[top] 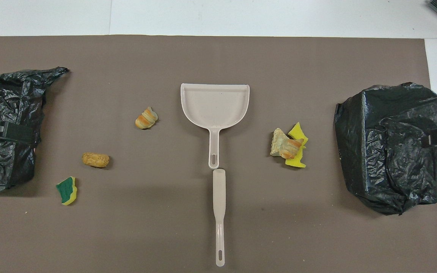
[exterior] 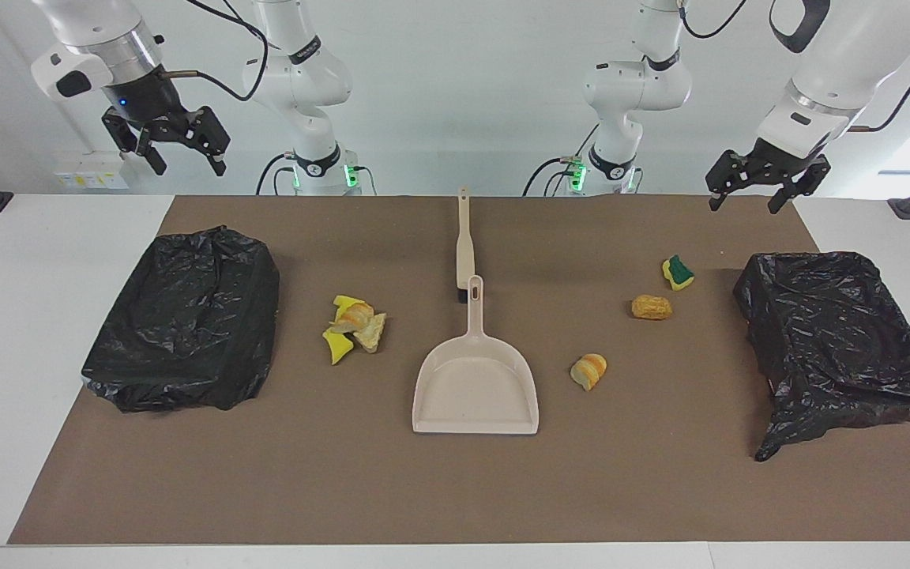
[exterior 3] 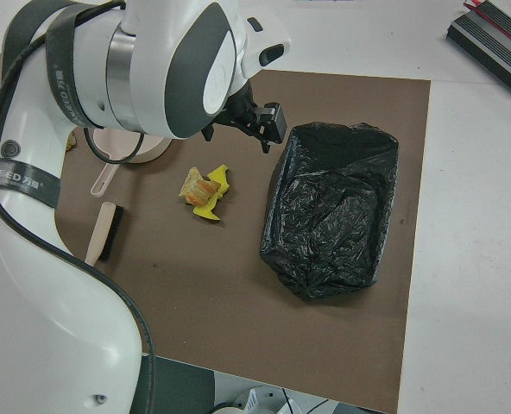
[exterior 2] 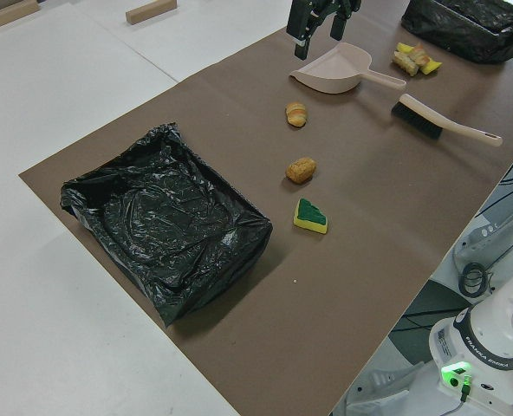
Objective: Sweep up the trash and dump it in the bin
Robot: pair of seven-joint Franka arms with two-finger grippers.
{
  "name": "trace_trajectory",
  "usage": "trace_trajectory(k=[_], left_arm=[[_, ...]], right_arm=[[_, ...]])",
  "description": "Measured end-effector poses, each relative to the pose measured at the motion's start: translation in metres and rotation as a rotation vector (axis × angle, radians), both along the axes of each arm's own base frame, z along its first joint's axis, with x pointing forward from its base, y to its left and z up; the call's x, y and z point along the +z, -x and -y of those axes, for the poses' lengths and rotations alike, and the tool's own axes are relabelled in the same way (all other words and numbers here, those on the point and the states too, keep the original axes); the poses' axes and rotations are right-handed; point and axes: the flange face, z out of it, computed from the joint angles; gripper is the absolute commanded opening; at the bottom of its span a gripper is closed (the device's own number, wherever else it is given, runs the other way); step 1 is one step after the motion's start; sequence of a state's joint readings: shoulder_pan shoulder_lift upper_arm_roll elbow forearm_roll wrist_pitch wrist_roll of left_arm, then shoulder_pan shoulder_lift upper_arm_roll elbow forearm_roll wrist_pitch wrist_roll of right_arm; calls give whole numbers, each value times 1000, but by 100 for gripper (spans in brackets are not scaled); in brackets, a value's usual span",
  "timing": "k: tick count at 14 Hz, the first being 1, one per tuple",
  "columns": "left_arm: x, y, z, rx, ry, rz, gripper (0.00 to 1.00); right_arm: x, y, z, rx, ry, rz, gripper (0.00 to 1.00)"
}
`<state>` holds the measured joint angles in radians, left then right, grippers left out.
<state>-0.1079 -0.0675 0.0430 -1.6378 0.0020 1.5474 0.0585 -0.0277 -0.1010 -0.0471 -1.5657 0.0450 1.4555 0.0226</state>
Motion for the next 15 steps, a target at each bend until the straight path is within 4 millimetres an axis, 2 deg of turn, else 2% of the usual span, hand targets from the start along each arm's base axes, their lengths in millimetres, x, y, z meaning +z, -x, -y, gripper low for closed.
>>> trace_trajectory(k=[15], left_arm=[[-4, 6, 2, -5, -2, -28, 100]], right_arm=[[-6, -2, 4, 44, 42, 4, 100]])
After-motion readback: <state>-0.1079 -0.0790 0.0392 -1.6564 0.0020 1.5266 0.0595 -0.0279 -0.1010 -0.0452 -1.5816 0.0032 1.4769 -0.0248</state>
